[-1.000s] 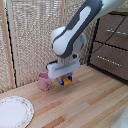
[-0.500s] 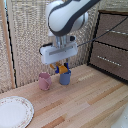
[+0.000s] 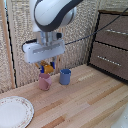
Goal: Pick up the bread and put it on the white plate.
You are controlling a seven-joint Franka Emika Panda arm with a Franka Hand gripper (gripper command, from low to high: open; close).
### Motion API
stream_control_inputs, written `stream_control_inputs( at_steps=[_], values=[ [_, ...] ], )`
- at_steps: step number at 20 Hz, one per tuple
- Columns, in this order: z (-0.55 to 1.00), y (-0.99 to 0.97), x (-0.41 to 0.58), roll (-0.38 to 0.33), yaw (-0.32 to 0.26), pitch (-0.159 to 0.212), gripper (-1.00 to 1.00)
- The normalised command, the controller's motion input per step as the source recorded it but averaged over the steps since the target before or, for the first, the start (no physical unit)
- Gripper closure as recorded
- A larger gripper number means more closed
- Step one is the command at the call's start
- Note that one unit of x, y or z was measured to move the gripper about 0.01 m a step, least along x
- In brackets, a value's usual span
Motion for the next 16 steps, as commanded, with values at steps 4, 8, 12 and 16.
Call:
stream_control_inputs(
  at_steps=[4, 8, 12, 16],
  values=[
    [-0.12, 0.95, 0.351, -0.009, 0.028, 0.055, 1.00],
    [-0.33, 0.91, 0.382, -0.038, 0.034, 0.053, 1.00],
    [-0.38, 0.81, 0.346, -0.048, 0.078, 0.084, 1.00],
    [-0.39, 0.79, 0.279, -0.050, 0.077, 0.076, 1.00]
  ],
)
